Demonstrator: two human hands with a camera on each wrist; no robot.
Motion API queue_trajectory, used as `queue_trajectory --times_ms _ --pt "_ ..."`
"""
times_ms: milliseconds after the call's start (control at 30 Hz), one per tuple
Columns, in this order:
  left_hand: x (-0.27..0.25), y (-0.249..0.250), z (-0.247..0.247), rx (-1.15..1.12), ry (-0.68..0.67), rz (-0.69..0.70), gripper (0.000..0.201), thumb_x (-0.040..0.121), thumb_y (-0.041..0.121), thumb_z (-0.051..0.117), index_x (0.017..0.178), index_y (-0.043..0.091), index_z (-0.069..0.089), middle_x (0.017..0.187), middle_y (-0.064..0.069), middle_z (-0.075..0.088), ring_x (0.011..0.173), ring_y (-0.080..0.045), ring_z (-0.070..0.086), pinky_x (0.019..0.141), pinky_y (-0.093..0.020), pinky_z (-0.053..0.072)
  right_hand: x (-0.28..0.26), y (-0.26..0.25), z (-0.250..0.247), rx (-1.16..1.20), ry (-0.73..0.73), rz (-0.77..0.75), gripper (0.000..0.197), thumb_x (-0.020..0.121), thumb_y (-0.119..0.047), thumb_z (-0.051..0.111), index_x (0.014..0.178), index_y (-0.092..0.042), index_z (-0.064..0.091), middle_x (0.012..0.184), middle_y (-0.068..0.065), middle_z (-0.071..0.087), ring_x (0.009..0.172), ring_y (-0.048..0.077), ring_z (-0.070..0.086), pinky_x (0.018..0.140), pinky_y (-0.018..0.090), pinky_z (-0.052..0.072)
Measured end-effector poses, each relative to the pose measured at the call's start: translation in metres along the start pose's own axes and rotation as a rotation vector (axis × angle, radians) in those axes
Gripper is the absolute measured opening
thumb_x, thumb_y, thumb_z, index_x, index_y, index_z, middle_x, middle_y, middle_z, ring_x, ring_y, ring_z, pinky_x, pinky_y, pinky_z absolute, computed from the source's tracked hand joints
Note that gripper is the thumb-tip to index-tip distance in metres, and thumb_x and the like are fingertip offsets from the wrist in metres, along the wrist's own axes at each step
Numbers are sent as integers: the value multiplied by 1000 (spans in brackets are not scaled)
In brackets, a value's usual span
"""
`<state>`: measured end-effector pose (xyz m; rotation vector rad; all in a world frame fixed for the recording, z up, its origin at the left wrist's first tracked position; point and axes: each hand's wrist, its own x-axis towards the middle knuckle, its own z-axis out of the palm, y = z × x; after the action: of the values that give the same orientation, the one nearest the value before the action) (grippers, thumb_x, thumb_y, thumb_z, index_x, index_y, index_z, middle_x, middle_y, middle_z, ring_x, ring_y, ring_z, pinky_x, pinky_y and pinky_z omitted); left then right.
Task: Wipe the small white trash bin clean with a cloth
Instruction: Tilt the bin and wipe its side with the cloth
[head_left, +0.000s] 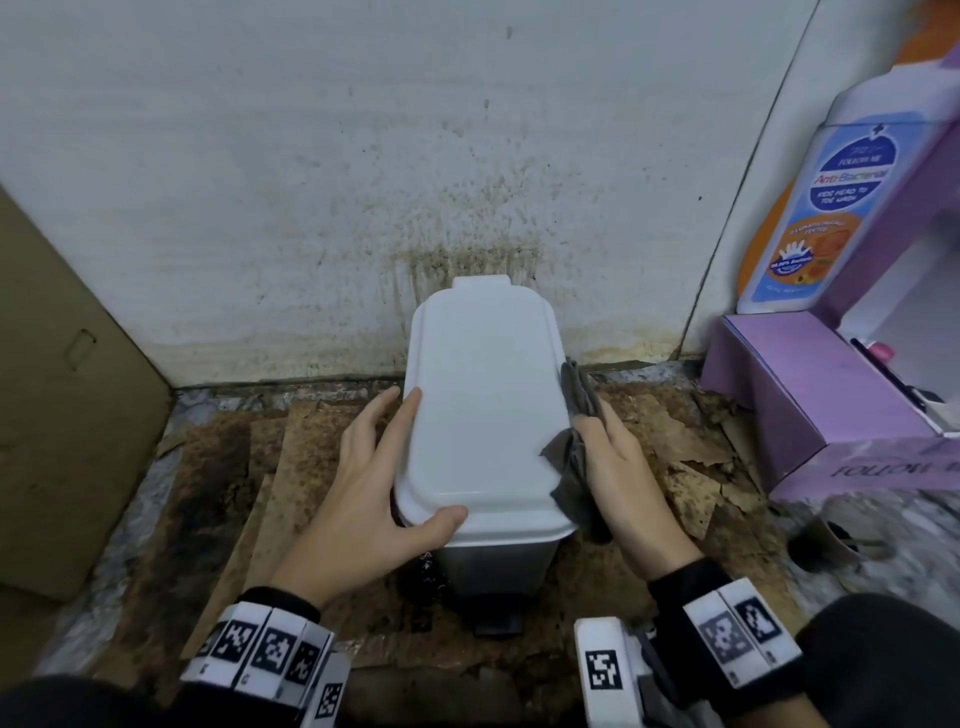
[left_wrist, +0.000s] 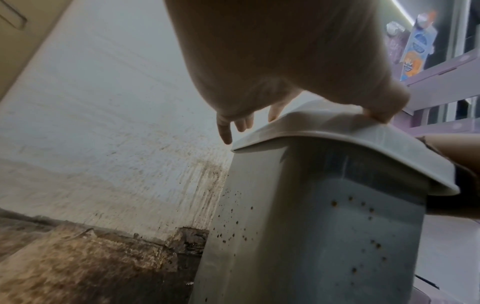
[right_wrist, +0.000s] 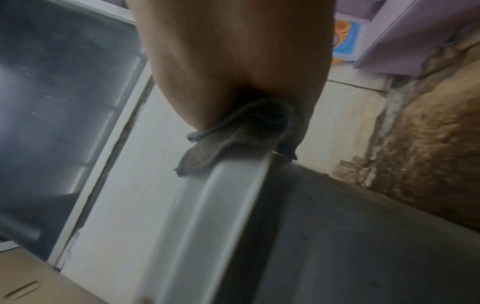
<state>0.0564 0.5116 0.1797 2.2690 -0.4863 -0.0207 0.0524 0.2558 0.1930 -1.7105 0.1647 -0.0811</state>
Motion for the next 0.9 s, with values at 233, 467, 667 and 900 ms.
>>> queue_trajectory --times_ms 233,467,667,900 --pt "6 23 -1 282 132 188 76 96 60 46 161 23 30 169 13 22 158 -7 9 127 -46 14 -3 12 15 185 15 29 37 110 -24 40 142 -37 52 113 -35 69 106 -18 62 82 1 45" --pt "17 60 15 253 110 126 54 109 47 30 158 26 38 165 14 30 154 2 16 126 -28 15 -9 10 46 195 -10 -36 43 110 -26 39 147 -46 49 123 -6 72 118 14 67 108 38 50" --pt "25 51 2 196 232 -12 41 107 41 41 145 24 43 148 9 38 137 -8 39 116 -33 33 -13 10 76 230 -164 -109 50 111 -17 35 153 -44 41 131 -20 63 109 -5 60 96 21 46" --pt "23 29 -14 299 179 -157 65 108 51 31 163 21 15 170 6 11 156 -10 7 128 -37 13 -21 20 114 276 -182 -34 48 112 -23 35 157 -39 36 150 -20 53 137 -1 50 120 36 39"
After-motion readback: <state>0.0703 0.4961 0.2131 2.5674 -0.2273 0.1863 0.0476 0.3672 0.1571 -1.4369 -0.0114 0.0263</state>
